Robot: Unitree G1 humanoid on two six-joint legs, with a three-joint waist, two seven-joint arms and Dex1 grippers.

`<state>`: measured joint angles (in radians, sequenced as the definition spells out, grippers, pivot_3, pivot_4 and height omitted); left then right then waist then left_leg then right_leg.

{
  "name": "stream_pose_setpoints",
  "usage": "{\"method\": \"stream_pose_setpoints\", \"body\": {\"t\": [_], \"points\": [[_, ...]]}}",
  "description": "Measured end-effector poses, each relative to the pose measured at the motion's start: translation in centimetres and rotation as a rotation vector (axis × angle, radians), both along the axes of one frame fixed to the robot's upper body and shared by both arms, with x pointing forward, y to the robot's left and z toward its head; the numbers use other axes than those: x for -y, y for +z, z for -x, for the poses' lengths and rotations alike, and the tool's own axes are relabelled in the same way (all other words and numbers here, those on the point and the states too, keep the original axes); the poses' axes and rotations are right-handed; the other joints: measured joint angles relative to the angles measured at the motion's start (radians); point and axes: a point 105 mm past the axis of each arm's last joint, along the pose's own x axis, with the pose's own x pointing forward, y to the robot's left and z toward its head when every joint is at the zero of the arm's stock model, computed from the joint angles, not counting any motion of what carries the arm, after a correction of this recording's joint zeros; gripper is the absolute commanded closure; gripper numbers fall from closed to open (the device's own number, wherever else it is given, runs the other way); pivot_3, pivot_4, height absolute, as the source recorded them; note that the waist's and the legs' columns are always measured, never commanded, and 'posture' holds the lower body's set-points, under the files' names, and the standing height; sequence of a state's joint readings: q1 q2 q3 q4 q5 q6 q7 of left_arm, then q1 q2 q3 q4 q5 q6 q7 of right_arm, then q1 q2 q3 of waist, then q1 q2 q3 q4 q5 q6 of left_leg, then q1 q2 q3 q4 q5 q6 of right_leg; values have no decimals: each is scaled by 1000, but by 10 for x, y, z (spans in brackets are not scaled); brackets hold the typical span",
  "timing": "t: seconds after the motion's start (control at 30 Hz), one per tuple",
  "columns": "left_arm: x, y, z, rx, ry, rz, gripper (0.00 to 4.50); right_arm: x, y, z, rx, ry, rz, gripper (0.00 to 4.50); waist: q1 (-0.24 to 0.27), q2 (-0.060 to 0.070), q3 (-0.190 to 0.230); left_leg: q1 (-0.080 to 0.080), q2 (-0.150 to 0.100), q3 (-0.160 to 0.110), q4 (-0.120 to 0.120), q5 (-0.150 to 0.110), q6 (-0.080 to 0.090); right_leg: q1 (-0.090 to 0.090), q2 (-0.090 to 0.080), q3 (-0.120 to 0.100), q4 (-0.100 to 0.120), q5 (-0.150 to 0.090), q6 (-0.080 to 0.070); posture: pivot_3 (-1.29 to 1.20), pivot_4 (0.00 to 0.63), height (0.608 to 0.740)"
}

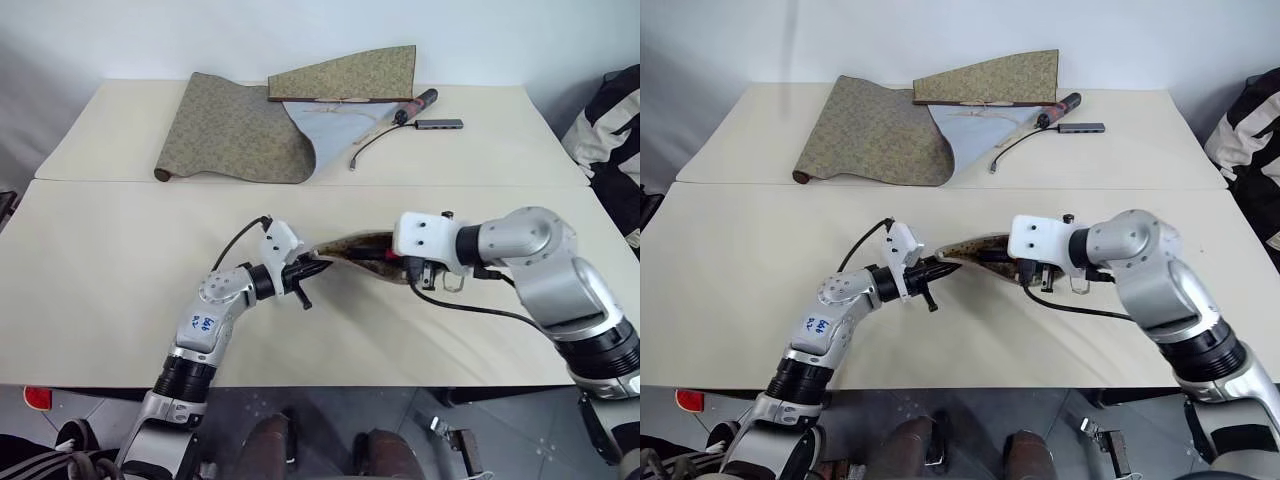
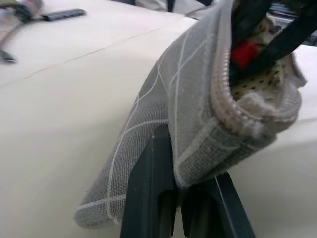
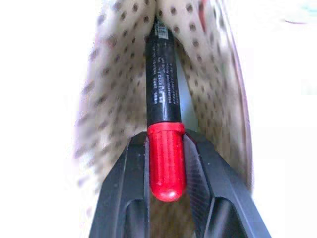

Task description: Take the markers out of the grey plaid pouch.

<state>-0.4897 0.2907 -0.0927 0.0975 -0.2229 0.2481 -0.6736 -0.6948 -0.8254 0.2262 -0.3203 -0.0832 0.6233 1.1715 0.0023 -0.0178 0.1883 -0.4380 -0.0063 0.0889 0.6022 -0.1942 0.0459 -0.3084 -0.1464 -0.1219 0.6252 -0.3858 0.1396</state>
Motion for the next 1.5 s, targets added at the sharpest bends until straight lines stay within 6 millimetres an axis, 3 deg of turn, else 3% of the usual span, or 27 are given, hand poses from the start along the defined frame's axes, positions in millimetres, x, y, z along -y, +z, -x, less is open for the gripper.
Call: {"method": "stream_pose_setpoints", "body": {"t": [0.1,0.23,0.33,0.43,0.5,0.57,0.63,0.83,0.93,1.17,1.2,1.3,1.5], "points": [[-10,-2,-8,-2,57,-7,4500,-6,15,12,-26,52,-110,3891,-1,0,0,0,0,0,0,0,0,0,-1,0,0,0,0,0,150,740],[-9,-2,-9,7,59,-7,4500,-15,27,30,-94,118,-224,3891,-1,0,0,0,0,-1,0,0,0,0,-1,-1,0,0,0,0,150,740],[-9,-2,-8,6,54,-7,4500,-10,36,30,-94,100,-278,3891,0,0,0,0,0,0,0,0,0,0,-1,-1,0,0,0,0,150,740],[-11,-3,-8,3,43,-13,4500,10,48,20,-36,14,-285,3891,1,0,0,0,0,0,0,0,0,0,-2,0,0,0,0,0,150,740],[-16,-1,-7,-4,40,-14,4500,45,54,-2,62,-157,-319,3891,2,0,0,0,0,0,0,0,0,1,-1,-1,-1,0,0,0,150,740],[-24,1,-5,-4,45,-12,4500,100,40,-19,119,-411,-305,3891,13,0,0,0,0,0,0,0,0,1,-1,-1,-1,0,0,0,150,740],[-36,0,-5,-15,68,-8,4500,129,16,-22,97,-550,-309,3891,16,0,0,0,0,1,-1,0,0,1,-1,-1,-1,0,0,0,150,740],[-25,4,7,-40,2,51,4500,152,-24,-14,34,-779,-387,3891,17,1,1,0,1,1,-2,1,0,1,0,-1,0,0,0,0,150,740],[-25,4,7,-71,-4,76,4500,143,-47,-10,-23,-826,-453,3891,18,1,1,0,1,1,-1,1,0,1,0,-1,-2,0,0,0,150,740],[-36,5,4,-124,7,55,4500,147,-65,-8,-37,-914,-522,3891,23,2,1,0,0,1,-2,0,0,0,0,1,-2,0,0,0,150,740],[-37,6,4,-126,7,56,4500,144,-68,-8,-55,-917,-544,3181,22,2,1,0,0,1,-2,0,0,0,1,1,-2,0,0,0,150,740],[-33,9,4,-119,-13,52,4500,136,-74,-7,-108,-911,-597,2331,21,2,1,0,0,1,-2,0,0,0,1,1,-2,0,0,0,150,740],[-30,10,4,-106,-26,48,4500,142,-76,-4,-103,-921,-556,297,21,2,1,0,0,2,-2,0,0,0,1,1,-2,0,0,0,150,740]]}}
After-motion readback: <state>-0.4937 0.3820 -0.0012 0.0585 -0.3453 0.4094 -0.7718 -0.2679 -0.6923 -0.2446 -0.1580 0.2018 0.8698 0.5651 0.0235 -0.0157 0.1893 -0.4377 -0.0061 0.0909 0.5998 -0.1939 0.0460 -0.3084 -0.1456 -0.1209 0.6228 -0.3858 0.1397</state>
